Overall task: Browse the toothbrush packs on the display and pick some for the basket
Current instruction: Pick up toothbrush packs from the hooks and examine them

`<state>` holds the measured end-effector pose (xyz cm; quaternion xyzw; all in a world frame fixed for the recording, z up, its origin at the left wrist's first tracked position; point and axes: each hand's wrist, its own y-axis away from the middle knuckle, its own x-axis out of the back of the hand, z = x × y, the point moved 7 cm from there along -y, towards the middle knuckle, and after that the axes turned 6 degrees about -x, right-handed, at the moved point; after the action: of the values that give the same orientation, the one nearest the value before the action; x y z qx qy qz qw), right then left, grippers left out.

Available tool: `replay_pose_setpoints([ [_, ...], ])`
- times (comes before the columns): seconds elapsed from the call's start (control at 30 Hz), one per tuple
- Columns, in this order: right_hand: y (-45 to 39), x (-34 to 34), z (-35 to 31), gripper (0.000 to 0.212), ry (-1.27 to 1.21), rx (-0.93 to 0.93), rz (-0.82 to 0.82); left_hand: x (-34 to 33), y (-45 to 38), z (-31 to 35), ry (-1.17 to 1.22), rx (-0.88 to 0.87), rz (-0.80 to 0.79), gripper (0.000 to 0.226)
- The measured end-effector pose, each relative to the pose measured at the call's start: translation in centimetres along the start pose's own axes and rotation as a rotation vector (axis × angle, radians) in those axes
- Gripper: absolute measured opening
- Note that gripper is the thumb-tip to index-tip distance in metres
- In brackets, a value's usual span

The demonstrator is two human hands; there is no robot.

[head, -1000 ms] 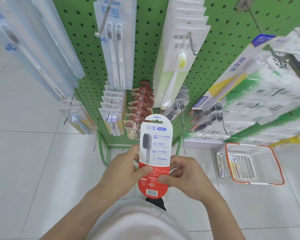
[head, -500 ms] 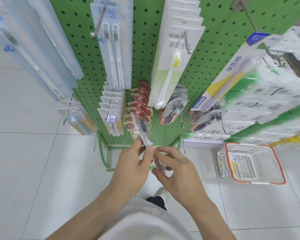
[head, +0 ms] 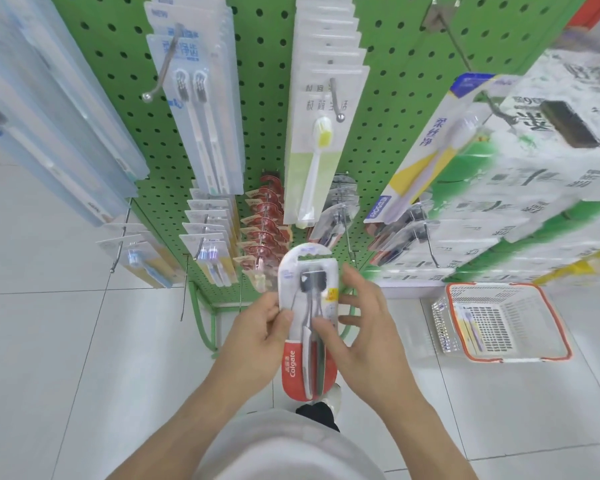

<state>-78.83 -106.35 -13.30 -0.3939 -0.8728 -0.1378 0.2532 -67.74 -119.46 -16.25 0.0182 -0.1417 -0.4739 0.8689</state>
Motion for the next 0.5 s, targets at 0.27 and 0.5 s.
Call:
replay_pose_setpoints([
  [0.27,-1.7,0.6,1.1,0.076,-0.047,-0.035,-0.037,-2.2,-1.0,0.9,-0.137,-0.075,-0.033,0.028],
  [0.5,-2.5,1.7,4.2,0.069,-0.126,-0.138,0.167,-3.4,-3.4,1.8,-0.251,-0.153,-0.038,0.063],
])
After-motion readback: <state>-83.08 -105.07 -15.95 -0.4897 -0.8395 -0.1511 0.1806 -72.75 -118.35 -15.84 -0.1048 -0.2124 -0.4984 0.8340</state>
